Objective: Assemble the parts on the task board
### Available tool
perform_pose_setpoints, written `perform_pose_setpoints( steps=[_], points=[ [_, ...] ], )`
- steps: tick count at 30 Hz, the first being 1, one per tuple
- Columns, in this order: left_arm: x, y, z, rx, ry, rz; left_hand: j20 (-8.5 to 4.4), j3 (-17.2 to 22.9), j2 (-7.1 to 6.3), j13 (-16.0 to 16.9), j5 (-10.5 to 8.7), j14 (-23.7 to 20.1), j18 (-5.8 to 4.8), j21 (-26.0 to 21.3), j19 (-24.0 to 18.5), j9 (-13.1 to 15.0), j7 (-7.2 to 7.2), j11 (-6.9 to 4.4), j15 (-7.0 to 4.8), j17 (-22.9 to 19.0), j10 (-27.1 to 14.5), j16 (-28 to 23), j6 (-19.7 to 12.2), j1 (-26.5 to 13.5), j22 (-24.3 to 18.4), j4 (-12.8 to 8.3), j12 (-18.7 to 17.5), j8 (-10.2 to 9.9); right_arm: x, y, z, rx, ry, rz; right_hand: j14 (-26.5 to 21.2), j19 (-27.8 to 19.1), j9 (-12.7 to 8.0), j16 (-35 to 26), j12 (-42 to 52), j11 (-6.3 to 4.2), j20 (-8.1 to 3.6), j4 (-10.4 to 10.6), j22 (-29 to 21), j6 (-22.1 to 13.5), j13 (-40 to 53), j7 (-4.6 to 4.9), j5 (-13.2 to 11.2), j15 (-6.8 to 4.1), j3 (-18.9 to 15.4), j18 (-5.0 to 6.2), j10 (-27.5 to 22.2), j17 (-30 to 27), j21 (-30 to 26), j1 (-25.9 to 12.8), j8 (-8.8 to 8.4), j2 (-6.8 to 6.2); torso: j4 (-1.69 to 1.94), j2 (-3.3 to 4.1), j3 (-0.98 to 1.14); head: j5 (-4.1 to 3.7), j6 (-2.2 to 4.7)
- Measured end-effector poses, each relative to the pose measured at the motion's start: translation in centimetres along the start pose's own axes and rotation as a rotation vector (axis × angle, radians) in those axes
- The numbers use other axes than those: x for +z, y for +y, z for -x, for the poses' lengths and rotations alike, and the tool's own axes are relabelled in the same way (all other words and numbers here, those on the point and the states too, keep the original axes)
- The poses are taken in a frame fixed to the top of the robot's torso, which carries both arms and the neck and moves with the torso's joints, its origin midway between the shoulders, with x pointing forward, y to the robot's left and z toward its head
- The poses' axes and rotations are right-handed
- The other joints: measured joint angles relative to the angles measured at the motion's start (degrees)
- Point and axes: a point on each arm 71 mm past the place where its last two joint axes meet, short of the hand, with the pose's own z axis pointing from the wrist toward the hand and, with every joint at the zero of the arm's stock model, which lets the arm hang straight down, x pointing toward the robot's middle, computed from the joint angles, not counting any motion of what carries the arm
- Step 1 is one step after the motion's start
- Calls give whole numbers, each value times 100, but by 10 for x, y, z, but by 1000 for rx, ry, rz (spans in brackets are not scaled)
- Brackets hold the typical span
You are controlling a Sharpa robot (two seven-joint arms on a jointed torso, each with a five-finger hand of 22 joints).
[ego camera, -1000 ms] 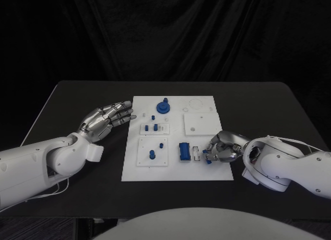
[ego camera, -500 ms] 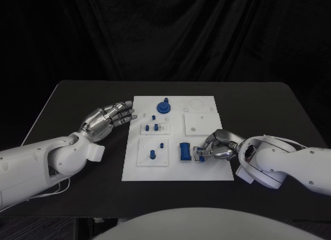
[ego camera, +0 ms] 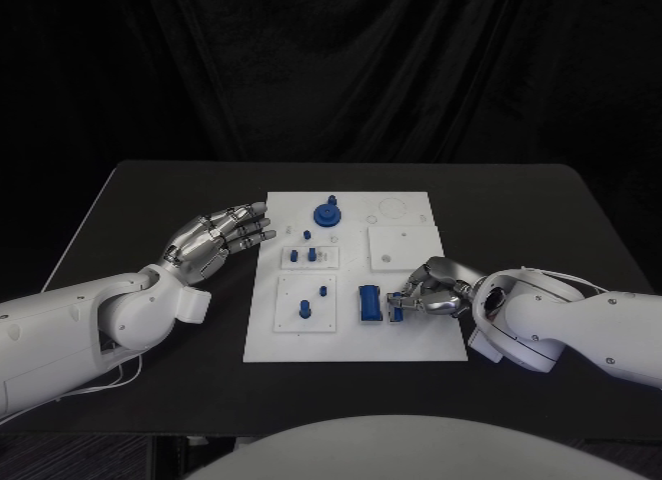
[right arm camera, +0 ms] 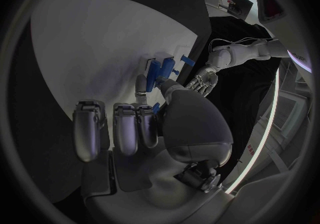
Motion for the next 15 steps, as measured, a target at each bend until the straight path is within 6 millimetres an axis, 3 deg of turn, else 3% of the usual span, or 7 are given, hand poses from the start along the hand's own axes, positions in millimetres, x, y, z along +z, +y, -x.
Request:
perform_pose_setpoints(
  steps=[7, 12, 15],
  points=[
    [0, 0, 0, -1, 1, 1, 0, 0, 0, 0, 0, 0, 0, 0, 0, 0, 0, 0, 0, 0, 0, 0, 0, 0, 0, 0, 0, 0, 2, 0, -1, -13, 2, -6, 0, 0, 16, 0, 0, 0, 0, 255, 0, 0, 4, 0, -278, 0, -255, 0, 0, 0, -32, -304, 49, 33, -4, 0, 1, -3, 0],
    [0, 1, 0, -1, 1, 2, 0, 0, 0, 0, 0, 0, 0, 0, 0, 0, 0, 0, 0, 0, 0, 0, 0, 0, 0, 0, 0, 0, 1, 0, 0, -20, 0, -8, 0, 0, 37, 0, 0, 0, 0, 460, 0, 0, 4, 0, -831, 0, -481, 0, 0, 0, -66, -503, 72, 73, -2, 0, 4, 5, 0],
    [0, 1, 0, -1, 1, 2, 0, 0, 0, 0, 0, 0, 0, 0, 0, 0, 0, 0, 0, 0, 0, 0, 0, 0, 0, 0, 0, 0, 0, -1, 1, -23, -3, -10, 0, 0, 40, 0, 0, 0, 0, 513, 0, 0, 4, 0, -978, 0, -562, 0, 0, 0, -66, -524, 99, 70, -2, 0, 4, 13, 0]
  ],
)
